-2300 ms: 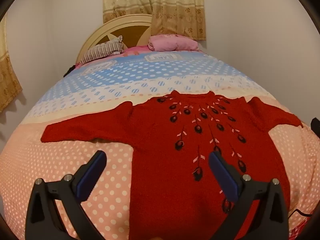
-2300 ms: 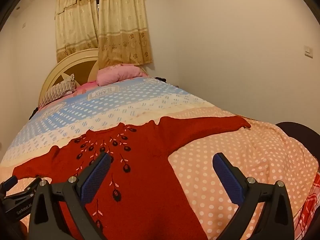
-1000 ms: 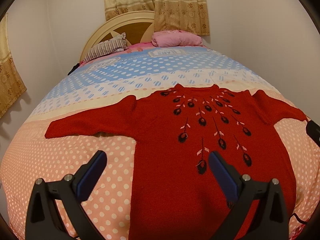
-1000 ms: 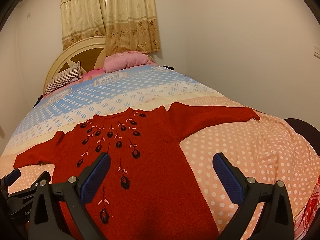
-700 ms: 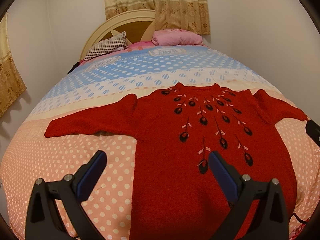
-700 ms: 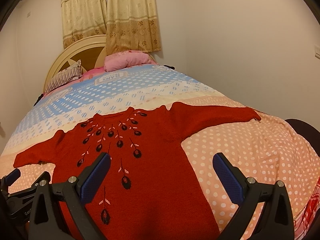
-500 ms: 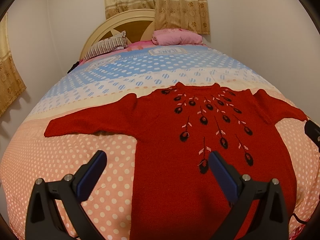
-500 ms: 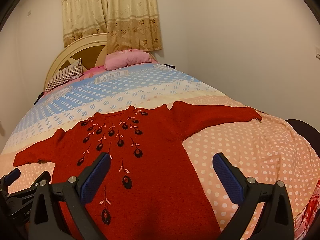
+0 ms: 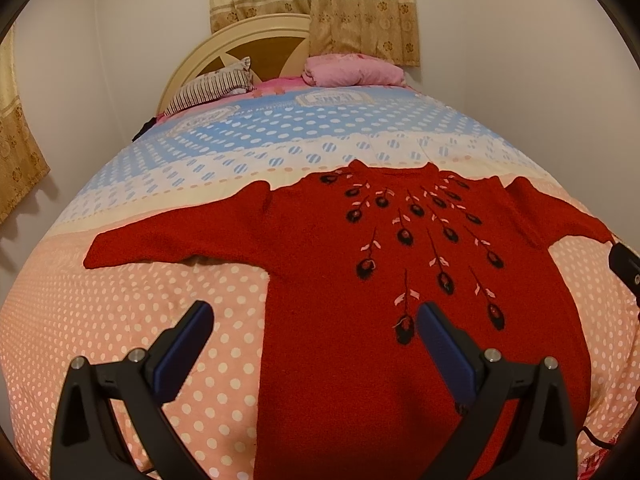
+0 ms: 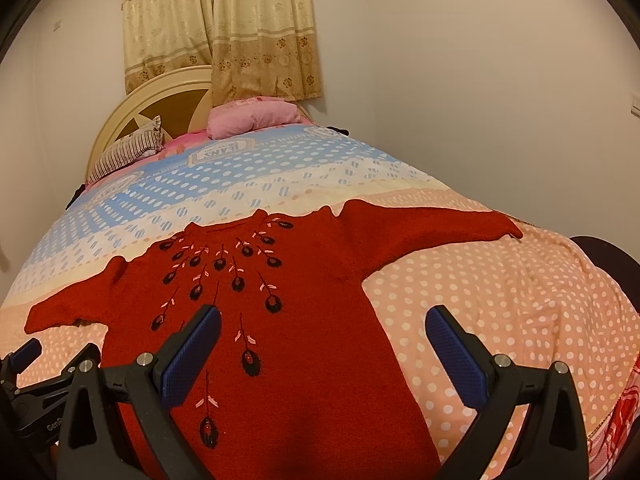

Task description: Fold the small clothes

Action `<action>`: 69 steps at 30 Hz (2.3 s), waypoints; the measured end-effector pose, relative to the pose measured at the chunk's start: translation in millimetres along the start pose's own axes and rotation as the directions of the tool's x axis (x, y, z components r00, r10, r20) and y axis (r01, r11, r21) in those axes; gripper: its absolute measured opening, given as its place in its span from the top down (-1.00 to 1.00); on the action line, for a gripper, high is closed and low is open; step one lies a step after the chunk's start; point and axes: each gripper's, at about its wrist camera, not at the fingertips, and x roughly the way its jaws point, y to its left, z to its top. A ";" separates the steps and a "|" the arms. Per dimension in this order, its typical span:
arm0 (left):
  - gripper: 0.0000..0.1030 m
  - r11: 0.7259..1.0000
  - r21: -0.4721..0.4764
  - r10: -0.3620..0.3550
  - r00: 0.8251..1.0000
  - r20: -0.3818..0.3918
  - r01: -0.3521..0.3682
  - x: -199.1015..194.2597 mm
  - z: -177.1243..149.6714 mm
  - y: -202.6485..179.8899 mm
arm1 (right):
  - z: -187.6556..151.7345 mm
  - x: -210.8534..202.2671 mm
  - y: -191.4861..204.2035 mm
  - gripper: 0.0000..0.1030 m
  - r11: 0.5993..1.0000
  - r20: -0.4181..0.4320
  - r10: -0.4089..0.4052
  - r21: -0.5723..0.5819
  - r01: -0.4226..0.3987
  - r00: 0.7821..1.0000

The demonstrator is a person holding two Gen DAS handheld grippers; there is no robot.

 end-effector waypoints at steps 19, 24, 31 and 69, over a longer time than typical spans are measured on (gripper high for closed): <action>-1.00 1.000 0.004 -0.002 0.999 -0.037 0.002 17.1 0.6 -6.9 | 1.3 16.2 -4.7 -0.98 1.000 -0.026 -0.002 0.008 0.002 1.000; -1.00 1.000 0.006 -0.004 0.999 -0.049 0.004 22.8 0.2 -8.8 | 0.3 20.5 -3.7 -0.98 1.000 -0.034 -0.006 0.006 0.007 0.999; -1.00 1.000 0.014 -0.009 0.998 -0.070 0.010 34.7 2.6 -13.7 | 0.1 31.9 -4.7 -0.98 1.000 -0.053 -0.006 0.008 0.006 0.999; -1.00 0.983 -0.181 -0.028 0.991 -0.131 0.004 172.3 36.5 19.1 | 56.3 186.3 -339.3 -0.26 0.752 -0.234 -0.072 0.626 0.207 0.970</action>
